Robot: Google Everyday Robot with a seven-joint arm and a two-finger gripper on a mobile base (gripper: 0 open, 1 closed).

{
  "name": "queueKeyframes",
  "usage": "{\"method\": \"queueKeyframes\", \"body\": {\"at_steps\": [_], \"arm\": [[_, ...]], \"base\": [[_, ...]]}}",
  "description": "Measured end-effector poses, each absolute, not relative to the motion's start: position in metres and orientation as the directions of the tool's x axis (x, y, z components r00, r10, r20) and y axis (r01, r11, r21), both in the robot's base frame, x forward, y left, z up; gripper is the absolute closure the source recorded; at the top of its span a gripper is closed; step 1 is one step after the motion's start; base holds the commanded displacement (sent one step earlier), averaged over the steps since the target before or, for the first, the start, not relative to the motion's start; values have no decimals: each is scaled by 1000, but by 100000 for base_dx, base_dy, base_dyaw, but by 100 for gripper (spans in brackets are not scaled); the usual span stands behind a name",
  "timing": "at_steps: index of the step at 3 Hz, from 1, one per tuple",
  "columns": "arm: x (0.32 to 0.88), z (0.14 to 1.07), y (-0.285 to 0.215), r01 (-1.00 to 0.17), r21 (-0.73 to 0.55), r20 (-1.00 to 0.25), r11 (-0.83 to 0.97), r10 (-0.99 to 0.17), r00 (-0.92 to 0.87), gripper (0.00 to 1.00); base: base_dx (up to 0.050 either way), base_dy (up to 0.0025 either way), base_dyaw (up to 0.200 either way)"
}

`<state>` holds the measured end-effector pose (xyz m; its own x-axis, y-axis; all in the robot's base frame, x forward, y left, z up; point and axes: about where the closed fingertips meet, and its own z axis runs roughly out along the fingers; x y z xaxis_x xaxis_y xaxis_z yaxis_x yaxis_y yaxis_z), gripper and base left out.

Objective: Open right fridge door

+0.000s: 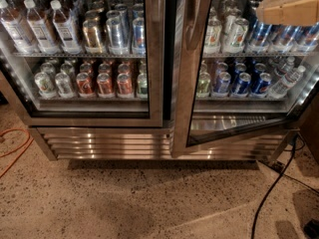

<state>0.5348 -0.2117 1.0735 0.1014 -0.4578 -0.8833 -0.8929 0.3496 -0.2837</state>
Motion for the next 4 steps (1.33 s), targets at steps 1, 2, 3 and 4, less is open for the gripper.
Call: {"method": "queueKeyframes", "body": {"at_steps": [1, 2, 3, 4], "arm": [[472, 1095, -179, -884, -337, -879, 323, -446, 172, 100], [423, 1083, -143, -899, -340, -876, 276, -440, 196, 100], [422, 1074, -141, -906, -323, -878, 273, -443, 180, 100], [417, 1072, -120, -922, -318, -878, 221, -435, 199, 100]], "base": [[0, 0, 0], [0, 0, 0], [0, 0, 0], [0, 0, 0]]}}
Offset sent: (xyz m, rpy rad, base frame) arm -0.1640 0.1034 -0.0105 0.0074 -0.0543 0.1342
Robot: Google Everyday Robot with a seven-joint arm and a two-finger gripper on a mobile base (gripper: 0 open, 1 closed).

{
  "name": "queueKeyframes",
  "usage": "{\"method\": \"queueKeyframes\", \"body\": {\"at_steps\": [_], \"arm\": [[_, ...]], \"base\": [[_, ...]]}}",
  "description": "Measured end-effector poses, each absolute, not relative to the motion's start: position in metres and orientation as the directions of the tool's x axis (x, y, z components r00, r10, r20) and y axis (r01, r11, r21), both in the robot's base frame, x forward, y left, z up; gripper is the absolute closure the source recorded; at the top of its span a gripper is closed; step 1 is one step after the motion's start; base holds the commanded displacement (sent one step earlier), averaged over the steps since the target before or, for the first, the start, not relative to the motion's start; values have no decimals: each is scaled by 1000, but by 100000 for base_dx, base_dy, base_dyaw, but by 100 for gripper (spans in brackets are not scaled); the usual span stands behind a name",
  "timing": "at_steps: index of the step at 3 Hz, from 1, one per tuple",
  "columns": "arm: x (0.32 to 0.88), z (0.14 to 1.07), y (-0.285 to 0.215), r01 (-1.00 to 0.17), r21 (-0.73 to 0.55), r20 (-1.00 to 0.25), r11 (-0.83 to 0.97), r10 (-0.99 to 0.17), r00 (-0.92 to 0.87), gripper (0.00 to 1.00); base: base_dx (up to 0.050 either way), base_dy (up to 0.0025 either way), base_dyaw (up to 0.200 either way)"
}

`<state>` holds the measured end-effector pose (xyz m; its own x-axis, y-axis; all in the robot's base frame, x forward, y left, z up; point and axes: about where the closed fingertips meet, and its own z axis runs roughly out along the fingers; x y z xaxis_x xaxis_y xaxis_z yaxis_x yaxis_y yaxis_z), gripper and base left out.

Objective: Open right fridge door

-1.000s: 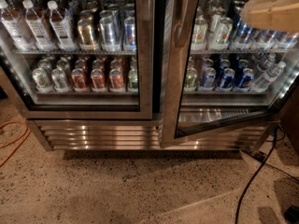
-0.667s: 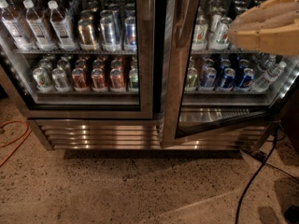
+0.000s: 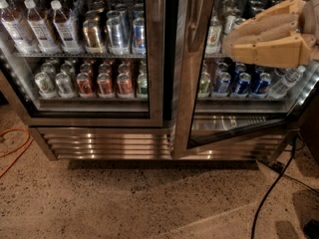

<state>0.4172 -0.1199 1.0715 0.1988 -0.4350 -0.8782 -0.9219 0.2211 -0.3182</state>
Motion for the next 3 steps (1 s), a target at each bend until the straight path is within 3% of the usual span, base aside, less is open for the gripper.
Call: {"method": "queueKeyframes", "body": {"at_steps": [2, 3], "arm": [[388, 1069, -29, -881, -377, -877, 287, -416, 240, 100], [394, 1053, -17, -887, -335, -891, 316, -412, 190, 100]], "base": [[0, 0, 0], [0, 0, 0]]}}
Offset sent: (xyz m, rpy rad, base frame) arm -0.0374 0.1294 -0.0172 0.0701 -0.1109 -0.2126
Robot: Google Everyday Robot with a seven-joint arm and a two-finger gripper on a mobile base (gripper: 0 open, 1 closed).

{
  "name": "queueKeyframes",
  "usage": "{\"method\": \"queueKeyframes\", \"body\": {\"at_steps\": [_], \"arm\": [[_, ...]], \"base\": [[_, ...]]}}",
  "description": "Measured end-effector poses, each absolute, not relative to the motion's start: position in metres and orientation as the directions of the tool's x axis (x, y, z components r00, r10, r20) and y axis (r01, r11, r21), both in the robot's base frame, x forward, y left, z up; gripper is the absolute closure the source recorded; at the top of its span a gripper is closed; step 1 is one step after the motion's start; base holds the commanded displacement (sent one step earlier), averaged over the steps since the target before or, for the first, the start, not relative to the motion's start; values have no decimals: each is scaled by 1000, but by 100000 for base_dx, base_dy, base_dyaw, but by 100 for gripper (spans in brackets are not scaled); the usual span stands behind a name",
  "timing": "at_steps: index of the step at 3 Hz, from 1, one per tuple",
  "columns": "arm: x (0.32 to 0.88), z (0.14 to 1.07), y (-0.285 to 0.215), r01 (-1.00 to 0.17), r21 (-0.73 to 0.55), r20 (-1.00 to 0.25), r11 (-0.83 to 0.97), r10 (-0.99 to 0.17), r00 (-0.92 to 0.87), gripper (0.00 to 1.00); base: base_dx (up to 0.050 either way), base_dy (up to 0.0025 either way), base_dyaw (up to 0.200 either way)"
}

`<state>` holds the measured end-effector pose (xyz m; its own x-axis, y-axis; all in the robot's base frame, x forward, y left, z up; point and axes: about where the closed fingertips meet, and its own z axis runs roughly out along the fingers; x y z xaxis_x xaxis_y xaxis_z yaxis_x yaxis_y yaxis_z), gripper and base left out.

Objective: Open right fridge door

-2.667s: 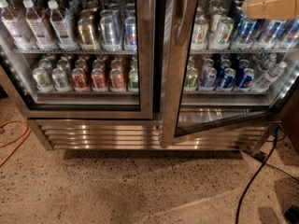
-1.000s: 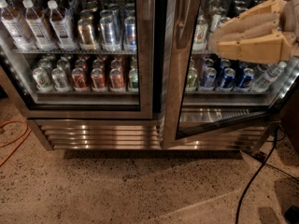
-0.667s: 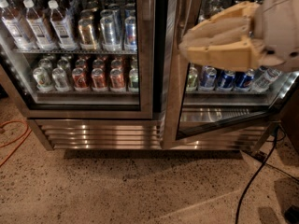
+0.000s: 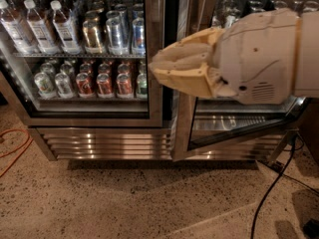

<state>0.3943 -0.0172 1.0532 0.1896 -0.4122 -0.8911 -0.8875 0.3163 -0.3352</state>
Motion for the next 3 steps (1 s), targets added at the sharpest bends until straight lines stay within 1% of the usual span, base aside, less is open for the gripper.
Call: {"method": "queueKeyframes", "body": {"at_steps": [1, 2, 3], "arm": [[411, 1018, 1, -929, -239, -906, 283, -410, 108, 100], [426, 975, 23, -962, -113, -924, 250, -383, 9, 100], [426, 954, 34, -955, -78, -925, 287, -378, -38, 100]], "base": [[0, 0, 0], [0, 0, 0], [0, 0, 0]]}}
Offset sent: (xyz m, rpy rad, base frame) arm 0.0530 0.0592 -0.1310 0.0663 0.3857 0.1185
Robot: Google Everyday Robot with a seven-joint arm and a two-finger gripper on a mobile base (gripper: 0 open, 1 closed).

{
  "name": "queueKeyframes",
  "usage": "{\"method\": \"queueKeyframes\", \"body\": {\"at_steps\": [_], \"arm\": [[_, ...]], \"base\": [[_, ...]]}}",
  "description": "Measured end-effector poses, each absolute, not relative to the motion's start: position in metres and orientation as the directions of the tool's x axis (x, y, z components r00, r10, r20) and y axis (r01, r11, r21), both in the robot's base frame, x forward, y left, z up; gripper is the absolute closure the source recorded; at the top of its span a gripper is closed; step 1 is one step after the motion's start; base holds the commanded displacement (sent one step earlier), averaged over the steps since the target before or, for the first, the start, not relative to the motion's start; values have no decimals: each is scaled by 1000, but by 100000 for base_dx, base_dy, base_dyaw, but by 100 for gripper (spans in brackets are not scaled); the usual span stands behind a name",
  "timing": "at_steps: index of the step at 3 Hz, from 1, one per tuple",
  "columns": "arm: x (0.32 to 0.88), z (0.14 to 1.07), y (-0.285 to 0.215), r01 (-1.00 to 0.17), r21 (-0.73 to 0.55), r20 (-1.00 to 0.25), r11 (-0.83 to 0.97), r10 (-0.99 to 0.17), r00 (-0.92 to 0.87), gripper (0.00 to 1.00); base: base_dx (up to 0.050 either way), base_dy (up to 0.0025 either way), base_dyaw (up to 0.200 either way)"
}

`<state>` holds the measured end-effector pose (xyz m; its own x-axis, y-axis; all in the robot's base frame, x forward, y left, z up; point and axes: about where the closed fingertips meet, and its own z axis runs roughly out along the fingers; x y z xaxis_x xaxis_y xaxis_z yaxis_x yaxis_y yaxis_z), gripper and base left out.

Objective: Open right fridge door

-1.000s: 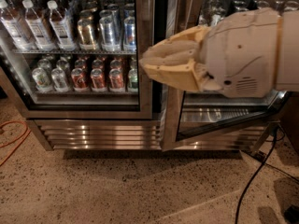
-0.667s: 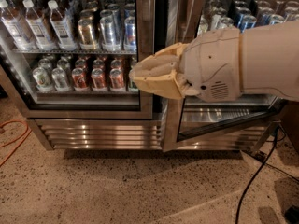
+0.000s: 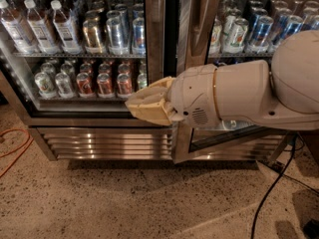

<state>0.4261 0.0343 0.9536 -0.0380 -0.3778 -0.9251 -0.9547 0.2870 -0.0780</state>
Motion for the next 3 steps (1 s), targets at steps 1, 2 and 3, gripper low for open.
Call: {"method": "queueKeyframes", "body": {"at_steps": [1, 2, 3], "arm": [[427, 950, 35, -952, -77, -924, 296, -380, -43, 100], [427, 949, 38, -948, -82, -923, 307, -383, -44, 100], [421, 927, 51, -931, -53, -941, 361, -331, -74, 100]], "base": [[0, 0, 0], [0, 0, 0], [0, 0, 0]]}}
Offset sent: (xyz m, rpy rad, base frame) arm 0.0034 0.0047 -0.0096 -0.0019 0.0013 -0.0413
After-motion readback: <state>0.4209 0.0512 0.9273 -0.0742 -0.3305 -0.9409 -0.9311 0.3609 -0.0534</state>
